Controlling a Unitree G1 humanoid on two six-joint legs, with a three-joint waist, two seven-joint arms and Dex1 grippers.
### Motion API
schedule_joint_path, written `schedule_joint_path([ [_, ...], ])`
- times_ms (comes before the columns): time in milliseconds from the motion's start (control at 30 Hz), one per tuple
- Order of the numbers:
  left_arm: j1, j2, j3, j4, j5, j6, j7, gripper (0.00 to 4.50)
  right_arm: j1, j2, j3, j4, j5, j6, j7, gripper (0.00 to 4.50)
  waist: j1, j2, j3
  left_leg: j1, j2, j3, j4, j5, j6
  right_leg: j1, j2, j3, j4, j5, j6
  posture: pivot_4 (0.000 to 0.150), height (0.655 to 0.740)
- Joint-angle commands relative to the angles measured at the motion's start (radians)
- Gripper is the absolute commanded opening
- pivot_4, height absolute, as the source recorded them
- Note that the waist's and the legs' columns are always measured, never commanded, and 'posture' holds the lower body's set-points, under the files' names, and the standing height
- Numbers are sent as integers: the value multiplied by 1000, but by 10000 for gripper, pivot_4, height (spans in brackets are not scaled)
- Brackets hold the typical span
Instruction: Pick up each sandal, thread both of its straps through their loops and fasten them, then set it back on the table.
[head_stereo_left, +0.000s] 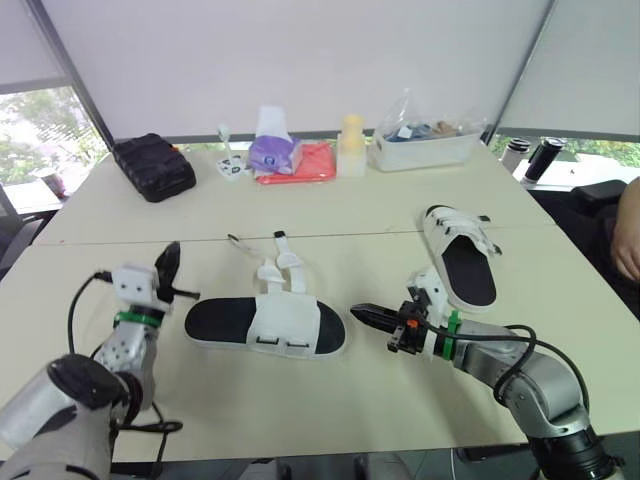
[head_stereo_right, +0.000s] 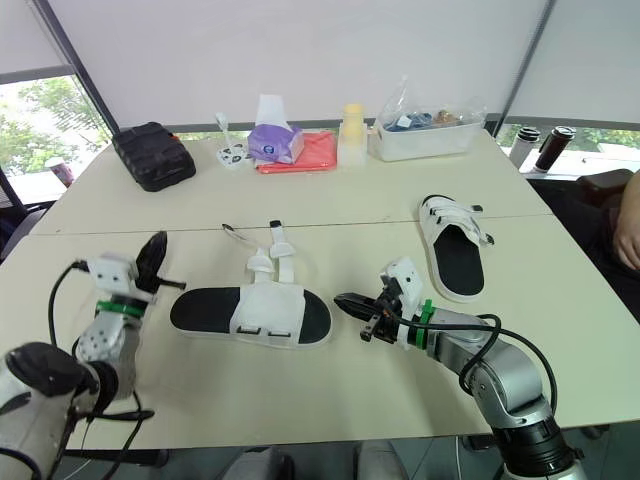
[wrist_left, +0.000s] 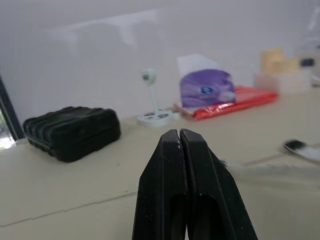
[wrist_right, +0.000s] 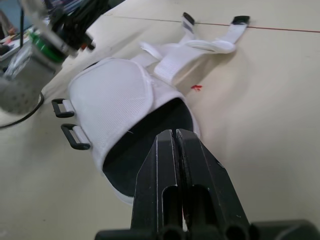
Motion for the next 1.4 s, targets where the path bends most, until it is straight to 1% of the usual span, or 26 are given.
schedule_joint_path([
  [33,-136,72,62,14,-75,176,-119,0,-13,5,-6,-15,8,-2,8,898,1,-1,0,-1,0,-1,1,0,0,0,0,-1,0,0,0,1500,7400],
  [133,-230,84,0,14,-96,308,-128,0,-13,6,-3,-16,6,-2,8,898,0,-1,0,-4,-1,-2,2,0,0,-2,0,-2,0,0,0,1500,7400],
  [200,-305,60,-72,14,-106,413,-55,0,-15,17,6,-10,2,-4,2,898,0,-1,0,-4,-1,-2,2,0,0,-2,-1,-2,0,0,0,1500,7400],
  [267,-364,33,-112,14,-142,520,-13,0,-18,29,13,-9,1,-3,-4,898,0,-1,0,-5,-1,-4,3,0,0,-2,0,-3,0,0,0,1500,7400],
  [333,-402,3,-137,14,-196,560,52,0,-22,42,19,-7,-2,-3,-10,898,-1,-1,0,-7,-1,-5,4,0,0,-3,0,-4,0,0,0,1500,7400],
  [400,-442,-20,-133,14,-288,651,136,0,-27,50,22,-4,-9,-6,-14,898,-4,-1,1,-9,-1,-5,5,0,0,-5,0,-4,1,0,0,1500,7400],
  [500,-479,-53,-165,14,-383,689,267,0,-29,57,14,-2,-16,-12,-24,898,-5,-2,1,-11,-1,-5,5,0,0,-8,0,-3,1,0,0,1500,7400],
  [567,-499,-88,-214,14,-421,703,364,0,-27,61,4,-2,-24,-17,-35,898,-2,-2,1,-11,-1,-5,5,0,0,-8,0,-3,1,0,0,1500,7400],
  [633,-511,-115,-237,14,-472,724,413,0,-24,66,2,-3,-31,-26,-45,898,0,-2,1,-11,-2,-5,5,0,0,-8,-1,-3,1,0,0,1500,7400],
  [767,-543,-131,-270,14,-580,875,456,0,-18,76,1,-3,-35,-35,-56,898,1,-3,2,-12,-2,-5,5,0,0,-8,-1,-3,1,0,0,1500,7400],
  [867,-537,-174,-325,-119,-617,947,475,0,-18,81,9,0,-39,-39,-57,898,1,-4,2,-12,-2,-6,6,0,0,-8,-1,-4,1,0,0,1500,7400],
  [1033,-466,-241,-328,-414,-775,1138,424,0,-29,88,11,13,-44,-41,-57,898,-3,-4,2,-12,-2,-6,6,0,-1,-8,-1,-3,1,0,0,1500,7400],
  [1100,-429,-267,-322,-528,-844,1254,431,0,-29,90,13,12,-46,-42,-57,898,-4,-4,2,-12,-2,-6,5,0,-1,-9,-1,-3,1,0,0,1500,7400],
  [1233,-320,-344,-440,-827,-845,1415,446,0,-26,96,14,7,-49,-40,-58,898,-1,-4,2,-13,-1,-6,6,1,-1,-9,-1,-2,2,0,0,1500,7400],
  [1333,-235,-383,-534,-1050,-837,1457,416,0,-24,101,14,7,-53,-40,-59,898,1,-5,3,-13,-2,-6,6,1,-2,-9,-2,-2,1,0,0,1500,7400],
  [1400,-195,-392,-581,-1155,-840,1470,386,0,-23,104,13,7,-56,-40,-58,898,3,-5,3,-14,-1,-6,6,1,-2,-10,-2,-2,1,0,0,1500,7400],
])
